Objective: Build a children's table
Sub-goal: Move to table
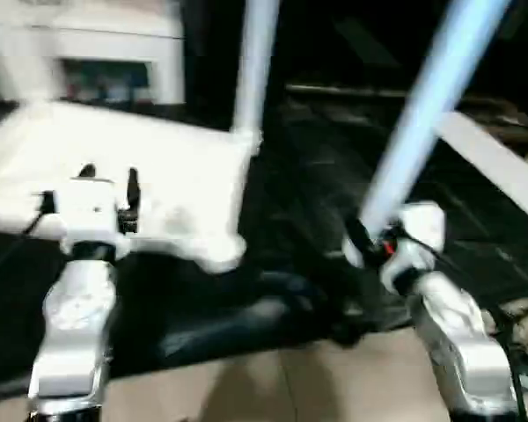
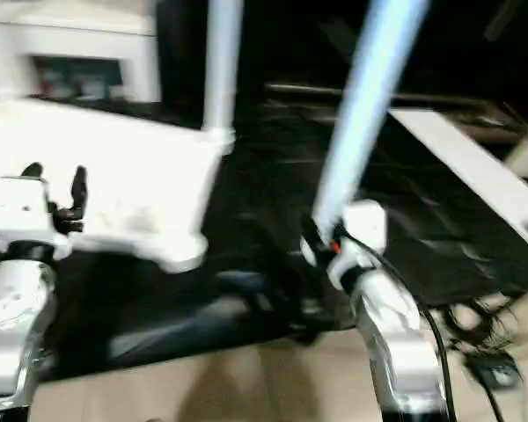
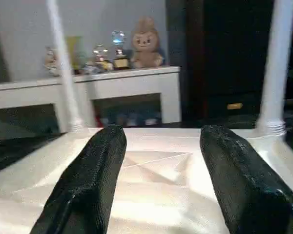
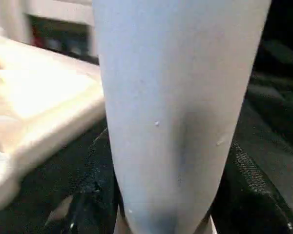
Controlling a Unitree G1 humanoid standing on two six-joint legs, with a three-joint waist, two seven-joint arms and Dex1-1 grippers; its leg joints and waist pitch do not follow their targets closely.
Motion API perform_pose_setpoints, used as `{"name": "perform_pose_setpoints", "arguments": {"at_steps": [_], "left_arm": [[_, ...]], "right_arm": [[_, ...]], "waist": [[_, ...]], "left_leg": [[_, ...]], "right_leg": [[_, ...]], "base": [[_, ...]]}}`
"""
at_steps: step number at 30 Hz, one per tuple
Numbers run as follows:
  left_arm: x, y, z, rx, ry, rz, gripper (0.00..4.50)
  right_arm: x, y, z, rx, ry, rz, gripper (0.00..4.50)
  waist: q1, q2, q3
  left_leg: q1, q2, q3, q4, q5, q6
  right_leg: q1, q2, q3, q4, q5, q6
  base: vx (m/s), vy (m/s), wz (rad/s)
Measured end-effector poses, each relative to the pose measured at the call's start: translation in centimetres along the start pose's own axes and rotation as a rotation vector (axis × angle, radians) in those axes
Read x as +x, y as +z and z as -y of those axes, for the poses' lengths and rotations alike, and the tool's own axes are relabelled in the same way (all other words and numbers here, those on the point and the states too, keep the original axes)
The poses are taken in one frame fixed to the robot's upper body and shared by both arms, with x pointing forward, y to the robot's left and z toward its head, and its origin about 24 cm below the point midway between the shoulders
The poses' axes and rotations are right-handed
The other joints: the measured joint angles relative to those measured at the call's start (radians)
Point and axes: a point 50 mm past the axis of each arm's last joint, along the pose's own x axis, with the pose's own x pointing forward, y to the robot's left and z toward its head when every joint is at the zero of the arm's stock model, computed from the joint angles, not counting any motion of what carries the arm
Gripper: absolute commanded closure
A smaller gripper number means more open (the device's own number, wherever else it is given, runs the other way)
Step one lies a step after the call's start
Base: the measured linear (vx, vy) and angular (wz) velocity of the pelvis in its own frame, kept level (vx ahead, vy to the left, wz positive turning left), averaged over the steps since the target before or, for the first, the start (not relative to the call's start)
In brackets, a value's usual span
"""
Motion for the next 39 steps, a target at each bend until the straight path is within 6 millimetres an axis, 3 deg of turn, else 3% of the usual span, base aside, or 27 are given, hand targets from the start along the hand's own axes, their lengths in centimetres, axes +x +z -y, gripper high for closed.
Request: {"name": "perform_pose_setpoints", "arguments": {"at_steps": [1,2,3,4,5,6,7,8,9,10,11,12,13,14,15,18,21,23,25,30,32,35,36,37,38,39], "left_arm": [[0.1,0.0,0.4,-0.010,-0.009,-0.001,1.59],[0.2,0.0,0.5,-0.010,-0.005,0.000,1.59],[0.4,0.1,0.5,-0.003,0.004,0.005,1.59],[0.6,0.2,0.4,0.000,0.018,0.010,1.59],[0.8,0.3,0.2,0.006,0.036,0.015,1.59],[0.9,0.3,0.2,0.009,0.039,0.014,1.59],[0.9,0.1,0.0,0.013,0.045,0.007,1.59],[0.9,-0.3,0.1,0.010,0.043,-0.019,1.59],[0.9,-0.8,0.4,-0.001,0.036,-0.045,1.59],[0.9,-1.2,0.8,-0.004,0.023,-0.067,1.59],[0.9,-1.4,1.1,-0.006,0.006,-0.083,1.59],[1.0,-1.4,1.3,-0.010,-0.012,-0.083,1.59],[1.1,-1.3,1.6,-0.019,-0.036,-0.081,1.59],[1.2,-1.3,1.9,-0.024,-0.059,-0.082,1.59],[1.2,-1.3,2.0,-0.027,-0.066,-0.081,1.59],[1.1,-1.2,2.4,-0.047,-0.101,-0.070,1.59],[1.1,-1.1,3.1,-0.060,-0.137,-0.063,1.59],[1.1,-1.1,3.1,-0.059,-0.143,-0.063,1.59],[1.1,-1.1,2.9,-0.053,-0.144,-0.061,1.59],[1.2,-1.1,2.6,-0.042,-0.138,-0.061,1.59],[1.1,-1.1,2.6,-0.044,-0.143,-0.062,1.59],[1.1,-1.1,2.8,-0.048,-0.152,-0.061,1.59],[1.1,-1.2,2.7,-0.046,-0.151,-0.063,1.59],[1.1,-1.3,2.6,-0.041,-0.148,-0.067,1.59],[1.1,-1.5,2.1,-0.037,-0.132,-0.076,1.59],[1.1,-1.6,1.8,-0.029,-0.124,-0.081,1.59]], "right_arm": [[0.1,-0.4,0.0,0.003,0.000,-0.015,2.57],[0.2,-0.9,-0.2,0.013,0.006,-0.035,2.57],[0.3,-1.2,-0.3,0.028,-0.003,-0.045,2.57],[0.7,-1.3,-0.4,0.042,-0.010,-0.048,2.57],[0.9,-1.2,-0.5,0.050,-0.017,-0.042,2.57],[1.1,-0.9,-0.5,0.049,-0.025,-0.034,2.57],[1.4,-0.5,-0.5,0.043,-0.028,-0.020,2.57],[1.4,-0.3,-0.3,0.033,-0.039,-0.015,2.57],[1.3,-0.5,-0.1,0.028,-0.047,-0.023,2.57],[1.1,-0.8,0.1,0.027,-0.057,-0.033,2.57],[0.9,-1.0,0.4,0.030,-0.071,-0.041,2.57],[0.8,-1.0,0.6,0.032,-0.079,-0.041,2.57],[0.6,-1.2,0.7,0.035,-0.089,-0.047,2.57],[0.4,-1.6,0.8,0.040,-0.098,-0.060,2.57],[0.4,-1.7,0.7,0.047,-0.098,-0.066,2.57],[0.3,-1.7,1.0,0.046,-0.111,-0.067,2.57],[0.2,-1.6,1.5,0.041,-0.124,-0.061,2.57],[0.2,-1.6,1.4,0.041,-0.107,-0.056,2.57],[0.2,-1.6,1.2,0.047,-0.093,-0.053,2.57],[0.5,-1.6,0.3,0.059,-0.050,-0.043,2.57],[0.5,-1.6,0.2,0.056,-0.038,-0.044,2.57],[0.6,-1.6,0.0,0.046,-0.016,-0.045,2.57],[0.6,-1.6,-0.3,0.042,0.009,-0.047,2.57],[0.8,-1.6,-0.8,0.038,0.037,-0.049,2.57],[1.1,-1.5,-1.8,0.033,0.085,-0.048,2.57],[1.1,-1.6,-2.3,0.035,0.107,-0.048,2.57]], "waist": [[0.003,0.007,0.003],[0.005,0.015,0.005],[0.012,0.013,0.005],[0.027,0.015,0.006],[0.048,0.015,0.005],[0.064,0.009,0.002],[0.076,-0.008,-0.007],[0.096,-0.009,-0.007],[0.106,-0.007,-0.007],[0.113,-0.003,-0.006],[0.119,0.004,-0.004],[0.116,0.015,-0.004],[0.105,0.017,-0.001],[0.089,0.017,-0.001],[0.079,0.017,0.000],[0.069,0.014,0.002],[0.069,0.018,0.006],[0.065,0.021,0.006],[0.061,0.019,0.005],[0.058,0.011,-0.001],[0.069,0.013,-0.004],[0.083,0.015,-0.007],[0.082,0.012,-0.009],[0.076,0.010,-0.009],[0.060,0.005,-0.010],[0.049,0.001,-0.012]], "left_leg": [[0.001,-0.010,-0.011,-0.017,0.007,-0.008],[0.001,-0.028,-0.041,-0.036,0.013,-0.017],[0.002,-0.033,-0.056,-0.048,0.014,-0.020],[-0.002,-0.025,-0.055,-0.056,0.016,-0.023],[-0.011,-0.015,-0.055,-0.063,0.024,-0.035],[-0.023,-0.014,-0.053,-0.068,0.028,-0.042],[-0.035,-0.013,-0.049,-0.069,0.035,-0.049],[-0.042,0.005,-0.037,-0.066,0.037,-0.052],[-0.044,0.033,-0.010,-0.056,0.031,-0.054],[-0.043,0.073,0.028,-0.026,0.018,-0.053],[-0.030,0.124,0.058,0.008,0.016,-0.058],[-0.015,0.158,0.068,0.001,0.011,-0.077],[-0.017,0.176,0.090,-0.010,0.019,-0.084],[-0.017,0.182,0.104,-0.023,0.025,-0.081],[-0.015,0.184,0.109,-0.027,0.025,-0.081],[-0.002,0.188,0.131,-0.043,0.024,-0.080],[0.022,0.211,0.162,-0.052,0.015,-0.073],[0.035,0.224,0.168,-0.055,0.013,-0.072],[0.044,0.228,0.170,-0.057,0.013,-0.072],[0.055,0.217,0.180,-0.063,-0.004,-0.063],[0.047,0.215,0.187,-0.060,-0.013,-0.047],[0.041,0.213,0.181,-0.048,-0.035,-0.039],[0.046,0.209,0.163,-0.042,-0.045,-0.040],[0.048,0.195,0.139,-0.036,-0.055,-0.025],[0.056,0.162,0.074,-0.036,-0.068,-0.002],[0.066,0.137,0.029,-0.041,-0.076,0.011]], "right_leg": [[0.002,-0.002,0.001,-0.004,-0.004,-0.013],[0.005,0.002,0.012,0.008,-0.033,-0.060],[0.003,0.009,0.033,0.032,-0.045,-0.079],[0.002,0.015,0.047,0.056,-0.044,-0.077],[0.005,0.012,0.056,0.061,-0.042,-0.072],[0.007,0.004,0.069,0.038,-0.040,-0.071],[0.009,-0.007,0.080,0.007,-0.043,-0.018],[0.004,-0.009,0.073,-0.006,-0.021,0.048],[0.004,-0.010,0.061,-0.009,-0.016,0.043],[0.004,-0.010,0.049,-0.008,-0.015,0.044],[0.007,-0.010,0.035,-0.007,-0.009,0.041],[0.004,-0.012,0.016,-0.007,-0.004,0.041],[0.000,-0.017,0.006,-0.013,0.002,0.041],[-0.005,-0.019,0.006,-0.021,0.017,0.034],[-0.005,-0.021,0.005,-0.026,0.024,0.035],[-0.004,-0.036,-0.003,-0.030,0.022,0.041],[0.021,-0.038,-0.015,-0.055,0.021,0.043],[0.044,-0.038,-0.031,-0.080,0.021,0.043],[0.057,-0.036,-0.033,-0.097,0.021,0.044],[0.064,-0.040,-0.015,-0.104,0.017,0.048],[0.068,-0.038,-0.010,-0.107,0.005,0.055],[0.075,-0.033,-0.007,-0.112,-0.007,0.070],[0.074,-0.031,-0.008,-0.094,-0.019,0.077],[0.056,-0.037,-0.010,-0.058,-0.026,0.081],[0.013,-0.048,-0.002,0.030,-0.039,0.092],[-0.015,-0.052,0.010,0.060,-0.049,0.096]], "base": [[-0.107,0.101,0.71],[-0.070,0.054,0.70],[-0.070,0.054,0.70],[-0.074,-0.031,0.52],[-0.102,-0.119,0.31],[-0.102,-0.119,0.31],[-0.101,-0.174,0.17],[-0.104,-0.161,0.00],[-0.104,-0.161,0.00],[-0.092,-0.108,-0.16],[-0.017,-0.068,-0.30],[-0.017,-0.068,-0.30],[0.000,0.000,0.00],[-0.067,0.026,0.03],[-0.067,0.026,0.03],[0.000,0.000,0.00],[0.000,0.000,0.00],[0.070,0.033,-0.13],[0.091,0.044,-0.14],[0.127,0.023,-0.04],[0.136,-0.011,0.04],[0.165,-0.015,0.08],[0.186,-0.022,0.10],[0.167,-0.047,0.16],[0.075,-0.089,0.12],[0.075,-0.089,0.12]]}}
